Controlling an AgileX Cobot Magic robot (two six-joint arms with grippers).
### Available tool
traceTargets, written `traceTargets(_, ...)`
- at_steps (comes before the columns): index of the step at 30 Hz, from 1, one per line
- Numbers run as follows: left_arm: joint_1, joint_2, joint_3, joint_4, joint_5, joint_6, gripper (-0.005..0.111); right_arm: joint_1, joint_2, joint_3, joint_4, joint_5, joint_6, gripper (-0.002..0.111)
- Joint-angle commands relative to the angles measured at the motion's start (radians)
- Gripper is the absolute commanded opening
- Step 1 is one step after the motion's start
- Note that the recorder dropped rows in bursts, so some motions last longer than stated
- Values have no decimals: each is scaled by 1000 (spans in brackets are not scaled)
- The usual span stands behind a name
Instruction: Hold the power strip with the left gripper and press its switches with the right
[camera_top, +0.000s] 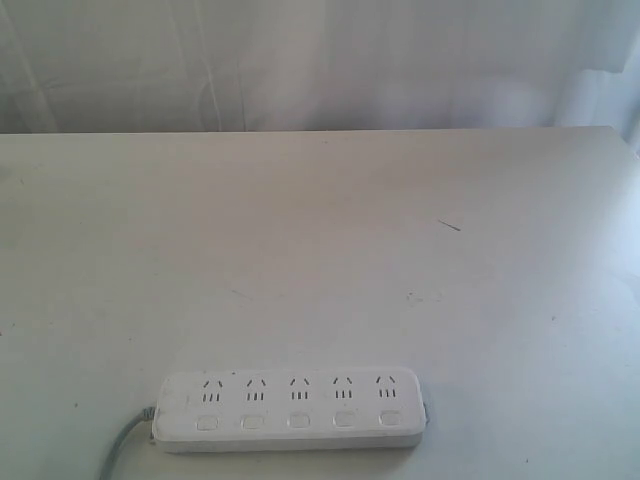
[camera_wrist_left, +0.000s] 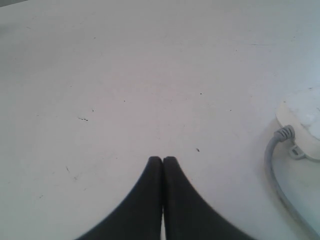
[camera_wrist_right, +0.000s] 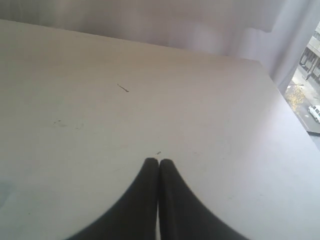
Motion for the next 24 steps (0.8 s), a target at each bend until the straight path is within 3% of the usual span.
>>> traceTargets(1, -8, -3, 1, -10, 0, -2, 0, 2, -5, 2, 6, 13, 47, 0)
traceTargets(24, -8, -3, 1, -10, 0, -2, 0, 2, -5, 2, 6, 13, 37, 0)
